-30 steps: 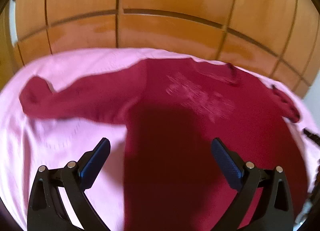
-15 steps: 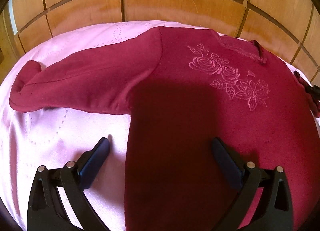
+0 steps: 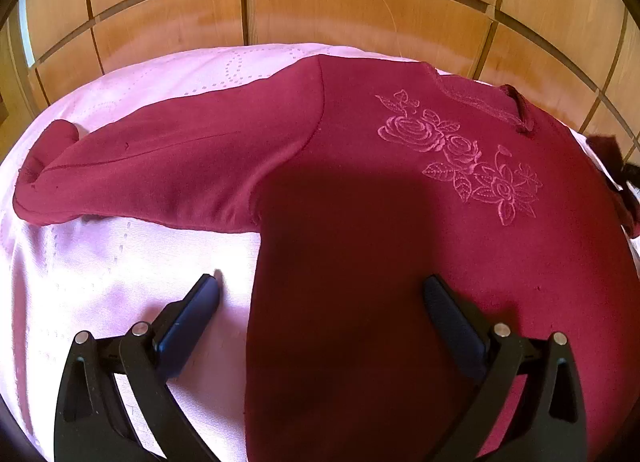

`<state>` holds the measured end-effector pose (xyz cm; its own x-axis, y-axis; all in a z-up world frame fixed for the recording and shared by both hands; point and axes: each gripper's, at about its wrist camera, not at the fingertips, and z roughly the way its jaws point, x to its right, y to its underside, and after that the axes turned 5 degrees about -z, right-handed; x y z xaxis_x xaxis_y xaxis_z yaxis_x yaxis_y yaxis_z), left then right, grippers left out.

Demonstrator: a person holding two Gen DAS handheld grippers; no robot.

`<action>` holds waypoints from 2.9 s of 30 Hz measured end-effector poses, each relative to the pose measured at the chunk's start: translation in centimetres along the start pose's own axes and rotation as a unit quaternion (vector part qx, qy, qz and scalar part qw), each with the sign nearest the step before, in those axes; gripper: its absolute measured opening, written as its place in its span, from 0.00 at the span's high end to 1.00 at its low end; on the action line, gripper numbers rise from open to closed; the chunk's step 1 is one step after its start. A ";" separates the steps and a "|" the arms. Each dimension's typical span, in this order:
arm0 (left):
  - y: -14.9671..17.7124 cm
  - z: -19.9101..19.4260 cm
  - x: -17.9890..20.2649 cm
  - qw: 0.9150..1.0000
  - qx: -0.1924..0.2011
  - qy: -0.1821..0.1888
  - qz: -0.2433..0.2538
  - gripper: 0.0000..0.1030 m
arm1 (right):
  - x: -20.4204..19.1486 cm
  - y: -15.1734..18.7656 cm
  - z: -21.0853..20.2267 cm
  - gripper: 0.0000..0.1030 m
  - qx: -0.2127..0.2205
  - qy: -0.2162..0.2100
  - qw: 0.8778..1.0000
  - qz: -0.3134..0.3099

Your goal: Fold small clothes

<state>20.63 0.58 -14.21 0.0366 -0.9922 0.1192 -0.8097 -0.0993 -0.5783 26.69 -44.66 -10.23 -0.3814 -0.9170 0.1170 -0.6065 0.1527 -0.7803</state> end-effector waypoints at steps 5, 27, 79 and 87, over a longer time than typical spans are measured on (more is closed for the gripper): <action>0.0 0.0 0.0 1.000 0.000 0.001 -0.001 0.02 | -5.7 -0.9 -4.7 0.89 0.034 -0.103 0.994 -0.008; -0.5 -0.5 -0.3 1.000 -0.012 0.008 -0.005 0.02 | -17.4 5.4 -9.5 0.32 -0.006 -0.282 0.959 -0.030; -7.9 4.8 4.6 0.994 0.004 0.099 -0.036 0.93 | -2.9 8.9 -3.2 0.13 0.032 -0.308 0.917 0.250; -7.4 3.1 3.9 0.996 0.024 0.081 -0.028 0.31 | -4.1 8.7 -3.3 0.13 0.016 -0.274 0.936 0.219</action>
<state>28.56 -2.85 -12.02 -0.0167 -0.9600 0.2793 -0.7805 -0.1621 -0.6038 20.71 -38.40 -15.47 -0.1675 -0.8217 -0.5447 -0.4511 0.5552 -0.6988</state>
